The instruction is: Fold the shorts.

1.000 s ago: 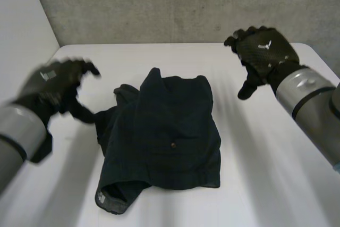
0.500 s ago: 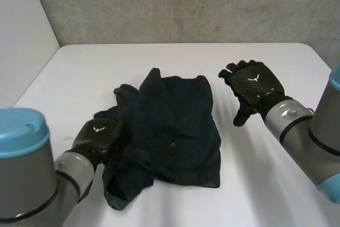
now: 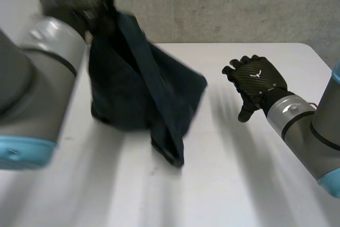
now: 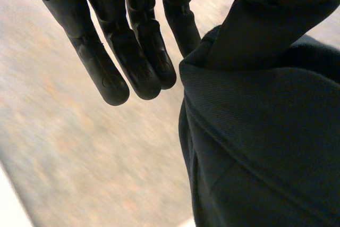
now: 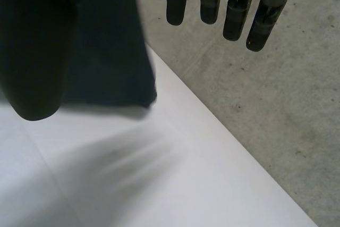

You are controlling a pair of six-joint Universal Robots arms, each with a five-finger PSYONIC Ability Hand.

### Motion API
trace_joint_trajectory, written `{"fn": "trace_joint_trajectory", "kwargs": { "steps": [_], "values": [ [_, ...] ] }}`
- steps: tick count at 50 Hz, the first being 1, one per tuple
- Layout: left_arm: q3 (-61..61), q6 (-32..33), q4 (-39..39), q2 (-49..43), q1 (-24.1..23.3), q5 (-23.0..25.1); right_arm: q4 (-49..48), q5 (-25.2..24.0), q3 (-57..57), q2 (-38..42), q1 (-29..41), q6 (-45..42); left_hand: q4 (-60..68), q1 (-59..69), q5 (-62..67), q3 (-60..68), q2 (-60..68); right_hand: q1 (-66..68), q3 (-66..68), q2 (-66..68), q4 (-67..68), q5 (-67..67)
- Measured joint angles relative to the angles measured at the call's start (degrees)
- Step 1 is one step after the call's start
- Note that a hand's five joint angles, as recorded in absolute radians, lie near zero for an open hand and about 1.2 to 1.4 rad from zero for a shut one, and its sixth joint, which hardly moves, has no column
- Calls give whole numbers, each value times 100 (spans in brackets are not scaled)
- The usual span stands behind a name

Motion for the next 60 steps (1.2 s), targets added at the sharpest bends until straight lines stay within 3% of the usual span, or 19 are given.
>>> {"fn": "trace_joint_trajectory", "kwargs": {
  "steps": [12,22,31,32,37,41,44,47,48,50,54,60],
  "values": [
    [590,1125,94,1400,353,292,8,-5,-78,-10,-5,0,5,0,0,7,0,0,0,-1,0,0],
    [1038,1260,169,1711,738,944,8,-6,-80,-43,43,-2,24,0,159,21,23,0,0,-1,0,0],
    [1054,1207,170,667,489,1013,10,-3,-83,-56,49,-13,25,0,188,21,23,0,0,-1,0,0],
    [1076,1208,192,89,143,1020,13,-3,-85,-59,26,-37,25,0,188,21,23,0,0,0,0,0],
    [1271,1208,359,-1014,-500,1111,17,3,-89,-57,-10,-127,25,1,188,21,24,0,0,-1,0,0],
    [1464,1197,614,-1774,-776,1331,17,13,-89,-53,-18,-200,25,0,188,21,19,0,0,-1,0,0],
    [1639,1190,882,-2295,-894,1602,17,21,-88,-46,-17,-232,-672,-223,-322,-658,-737,0,0,-1,0,0],
    [1914,1205,1251,-2860,-963,1948,12,44,-88,-29,-16,-250,-3786,-3574,-3445,-3699,-3768,0,0,-1,0,0],
    [2053,1215,1399,-3063,-973,2056,9,69,-90,-22,-17,-251,-3786,-3574,-3445,-3699,-3768,0,0,0,0,0],
    [2284,1228,1591,-3323,-973,2158,7,110,-98,-14,-19,-250,-5416,-4922,-5026,-5326,-5405,0,0,-1,0,0],
    [2923,1246,1908,-3759,-955,2178,12,355,-169,-2,-42,-246,-5666,-4966,-5237,-5611,-5671,0,0,-1,0,0],
    [3526,1250,2027,-3873,-918,1819,33,735,-325,-10,-204,-249,-5666,-4966,-5237,-5611,-5676,0,0,0,0,0]
  ]
}}
